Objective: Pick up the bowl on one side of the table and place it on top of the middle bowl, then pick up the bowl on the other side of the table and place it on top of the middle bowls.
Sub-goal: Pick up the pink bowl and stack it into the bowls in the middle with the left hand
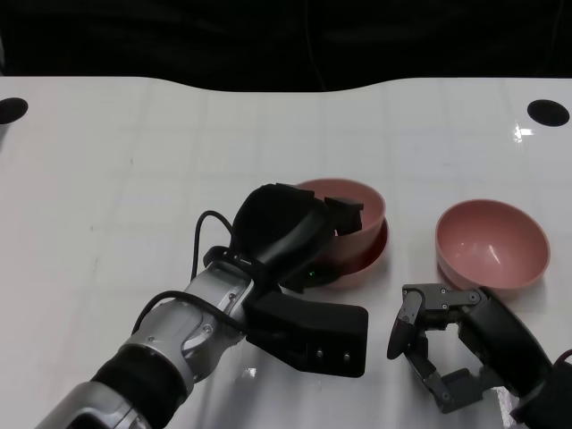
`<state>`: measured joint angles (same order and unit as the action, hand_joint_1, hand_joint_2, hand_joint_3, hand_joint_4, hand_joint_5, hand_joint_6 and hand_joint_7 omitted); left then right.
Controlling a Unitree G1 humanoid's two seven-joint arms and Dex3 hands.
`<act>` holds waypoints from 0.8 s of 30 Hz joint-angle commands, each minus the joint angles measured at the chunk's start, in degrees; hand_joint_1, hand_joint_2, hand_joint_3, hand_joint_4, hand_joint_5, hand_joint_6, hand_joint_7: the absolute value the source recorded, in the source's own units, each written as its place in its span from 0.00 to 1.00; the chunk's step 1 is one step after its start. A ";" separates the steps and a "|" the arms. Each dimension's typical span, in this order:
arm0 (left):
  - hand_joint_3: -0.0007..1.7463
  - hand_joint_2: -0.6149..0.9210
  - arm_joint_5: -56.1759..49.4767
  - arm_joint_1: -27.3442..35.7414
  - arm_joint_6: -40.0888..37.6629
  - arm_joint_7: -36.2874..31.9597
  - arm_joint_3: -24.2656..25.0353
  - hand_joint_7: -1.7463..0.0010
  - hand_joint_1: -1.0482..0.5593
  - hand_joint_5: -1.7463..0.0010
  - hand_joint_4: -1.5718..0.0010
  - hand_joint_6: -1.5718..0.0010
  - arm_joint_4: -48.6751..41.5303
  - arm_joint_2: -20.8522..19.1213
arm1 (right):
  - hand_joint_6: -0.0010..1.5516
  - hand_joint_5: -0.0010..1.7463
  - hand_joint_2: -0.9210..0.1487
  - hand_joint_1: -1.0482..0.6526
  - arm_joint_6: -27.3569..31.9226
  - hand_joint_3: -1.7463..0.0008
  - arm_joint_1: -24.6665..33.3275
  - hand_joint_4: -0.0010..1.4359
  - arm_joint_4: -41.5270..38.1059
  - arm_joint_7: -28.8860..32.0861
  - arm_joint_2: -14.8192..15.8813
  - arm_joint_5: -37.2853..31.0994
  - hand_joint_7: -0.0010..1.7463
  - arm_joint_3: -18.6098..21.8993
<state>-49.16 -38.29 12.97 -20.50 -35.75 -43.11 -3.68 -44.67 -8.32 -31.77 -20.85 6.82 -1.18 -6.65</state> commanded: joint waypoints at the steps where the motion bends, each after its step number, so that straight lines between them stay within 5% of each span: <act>1: 0.10 1.00 -0.42 -1.44 -0.13 2.07 -0.78 0.94 0.42 0.63 0.72 0.70 -0.54 -1.07 | 0.52 0.99 0.62 0.58 -0.57 0.14 -0.02 0.59 0.08 -0.43 0.70 0.88 0.78 0.31; 8: 0.23 1.00 -1.23 -1.53 -3.34 6.73 -1.73 1.00 0.30 0.74 0.95 0.84 0.77 -1.58 | 0.52 0.99 0.62 0.58 0.00 0.14 0.12 0.59 0.30 -0.46 0.87 0.75 0.77 0.18; 24: 0.34 1.00 0.39 3.02 -11.21 23.46 -0.71 1.00 0.17 0.86 1.00 0.93 16.45 -6.59 | 0.53 0.98 0.62 0.59 0.45 0.14 0.31 0.58 0.71 -1.06 0.87 1.50 0.77 0.07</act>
<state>-49.13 -36.08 2.31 1.66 -37.29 -28.47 -9.11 -44.48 -8.31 -31.63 -21.64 6.85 -0.58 -7.03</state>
